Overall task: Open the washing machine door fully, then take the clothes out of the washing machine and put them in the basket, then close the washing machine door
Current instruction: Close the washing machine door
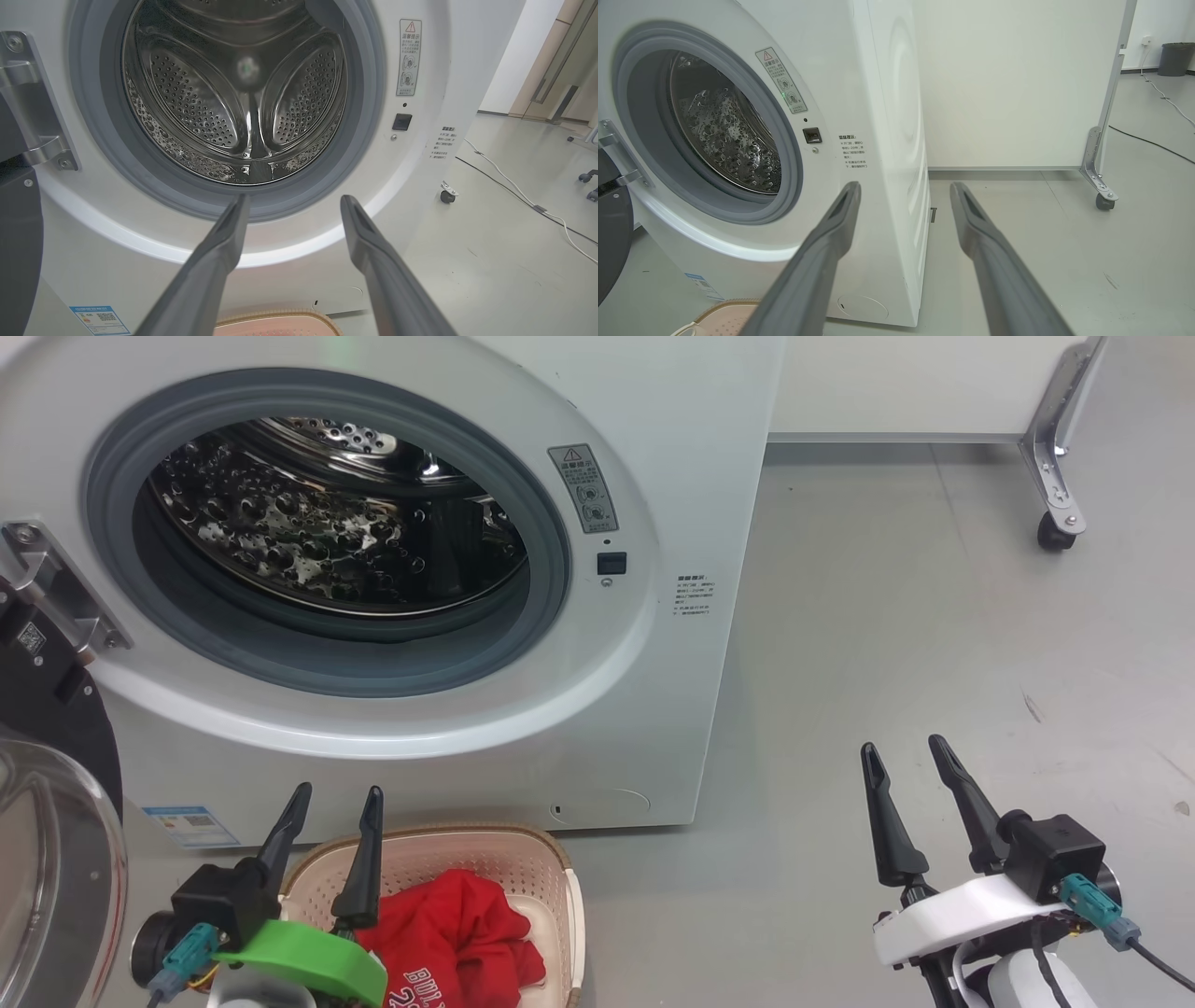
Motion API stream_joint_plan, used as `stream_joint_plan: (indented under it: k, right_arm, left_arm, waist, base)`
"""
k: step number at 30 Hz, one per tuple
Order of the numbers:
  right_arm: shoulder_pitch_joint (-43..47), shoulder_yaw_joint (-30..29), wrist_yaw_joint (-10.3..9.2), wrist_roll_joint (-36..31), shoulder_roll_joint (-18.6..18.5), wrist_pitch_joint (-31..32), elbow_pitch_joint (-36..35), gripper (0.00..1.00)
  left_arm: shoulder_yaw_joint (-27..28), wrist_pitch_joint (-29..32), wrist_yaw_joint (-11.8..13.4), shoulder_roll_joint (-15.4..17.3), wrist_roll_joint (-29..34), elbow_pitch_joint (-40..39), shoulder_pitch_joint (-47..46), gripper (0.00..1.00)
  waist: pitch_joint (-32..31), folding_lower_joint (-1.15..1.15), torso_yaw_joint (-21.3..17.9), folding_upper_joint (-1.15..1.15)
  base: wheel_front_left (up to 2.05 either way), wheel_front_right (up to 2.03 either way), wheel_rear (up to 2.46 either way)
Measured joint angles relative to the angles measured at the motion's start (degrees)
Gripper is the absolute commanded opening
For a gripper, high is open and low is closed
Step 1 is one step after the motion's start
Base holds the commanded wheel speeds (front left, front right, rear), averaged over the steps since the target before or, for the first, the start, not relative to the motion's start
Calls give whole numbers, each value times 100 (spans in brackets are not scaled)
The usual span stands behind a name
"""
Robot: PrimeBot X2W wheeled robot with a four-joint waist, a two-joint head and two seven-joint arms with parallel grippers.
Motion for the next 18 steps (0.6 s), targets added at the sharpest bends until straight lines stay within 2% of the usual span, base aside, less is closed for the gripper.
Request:
stream_joint_plan:
  k: [18]
  right_arm:
    - [7, 15, 27, 0, 0, 0, 2, 100]
  left_arm:
    - [-27, 0, 0, -2, 0, -158, 135, 100]
  waist:
    - [-27, 0, -10, 0]
  base:
    - [0, 0, 0]
